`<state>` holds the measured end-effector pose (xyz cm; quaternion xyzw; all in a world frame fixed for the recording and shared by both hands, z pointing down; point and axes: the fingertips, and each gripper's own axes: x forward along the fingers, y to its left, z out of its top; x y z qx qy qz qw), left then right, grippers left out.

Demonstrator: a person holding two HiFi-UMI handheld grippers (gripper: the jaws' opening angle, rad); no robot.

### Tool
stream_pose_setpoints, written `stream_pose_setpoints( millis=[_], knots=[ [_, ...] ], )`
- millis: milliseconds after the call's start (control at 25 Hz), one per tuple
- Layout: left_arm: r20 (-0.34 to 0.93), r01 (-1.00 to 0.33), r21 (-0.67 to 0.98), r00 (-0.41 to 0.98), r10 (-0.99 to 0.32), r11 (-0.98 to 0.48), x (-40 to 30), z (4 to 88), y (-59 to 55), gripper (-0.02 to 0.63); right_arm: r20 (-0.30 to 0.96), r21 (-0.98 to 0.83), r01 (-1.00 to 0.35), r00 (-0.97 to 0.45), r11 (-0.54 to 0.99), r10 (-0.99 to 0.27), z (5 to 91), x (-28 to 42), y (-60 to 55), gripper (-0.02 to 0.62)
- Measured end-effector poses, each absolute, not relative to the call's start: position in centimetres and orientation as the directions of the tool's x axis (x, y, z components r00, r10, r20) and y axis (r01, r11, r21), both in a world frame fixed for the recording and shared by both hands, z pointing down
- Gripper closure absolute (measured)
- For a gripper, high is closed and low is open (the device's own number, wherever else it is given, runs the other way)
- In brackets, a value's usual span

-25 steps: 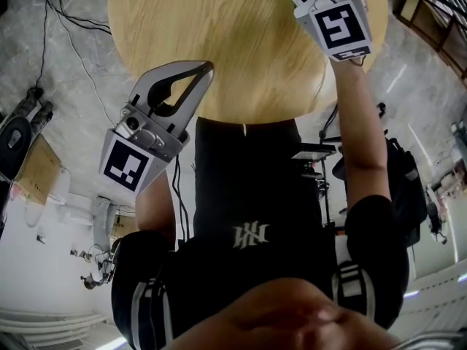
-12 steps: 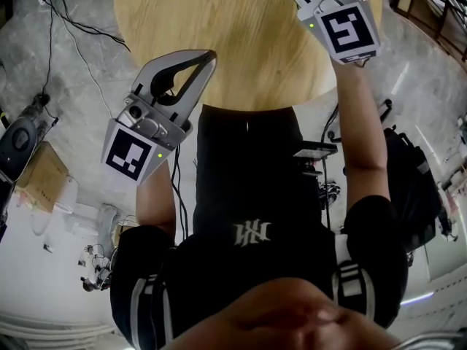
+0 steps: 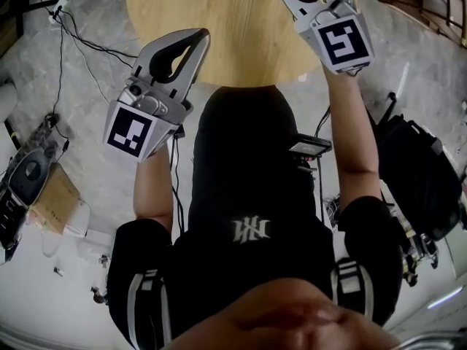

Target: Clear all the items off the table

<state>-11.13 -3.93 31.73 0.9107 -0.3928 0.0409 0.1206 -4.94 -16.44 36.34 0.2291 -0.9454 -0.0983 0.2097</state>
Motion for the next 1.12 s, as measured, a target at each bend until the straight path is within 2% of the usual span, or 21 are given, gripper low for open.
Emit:
stream_pose_setpoints(
  millis=[280, 360, 720, 960, 1120],
  knots=[
    [0.111, -0.652, 0.25, 0.754, -0.647, -0.716, -13.2, 30.7, -5.1, 0.594, 0.351, 0.321, -0.498, -0.727, 0.805, -0.59, 33.2, -4.7, -15.2, 0.511],
    [0.108, -0.622, 0.263, 0.778, -0.618, -0.737, -11.6, 31.0, -5.1, 0.594, 0.346, 0.329, -0.53, -0.702, 0.782, -0.622, 32.4, -2.5, -14.6, 0.511],
    [0.085, -0.42, 0.308, 0.906, -0.415, -0.854, 4.5, 31.5, -2.9, 0.594, 0.322, 0.313, -0.706, -0.551, 0.636, -0.77, 31.2, 14.9, -9.9, 0.511],
    [0.094, -0.346, 0.328, 0.938, -0.334, -0.879, 17.4, 34.0, -1.4, 0.594, 0.355, 0.297, -0.734, -0.509, 0.611, -0.784, 34.6, 27.7, -7.5, 0.511],
    [0.119, -0.335, 0.355, 0.942, -0.313, -0.873, 24.1, 37.1, -0.7, 0.594, 0.334, 0.284, -0.714, -0.552, 0.64, -0.764, 38.5, 33.1, -7.3, 0.511]
  ],
)
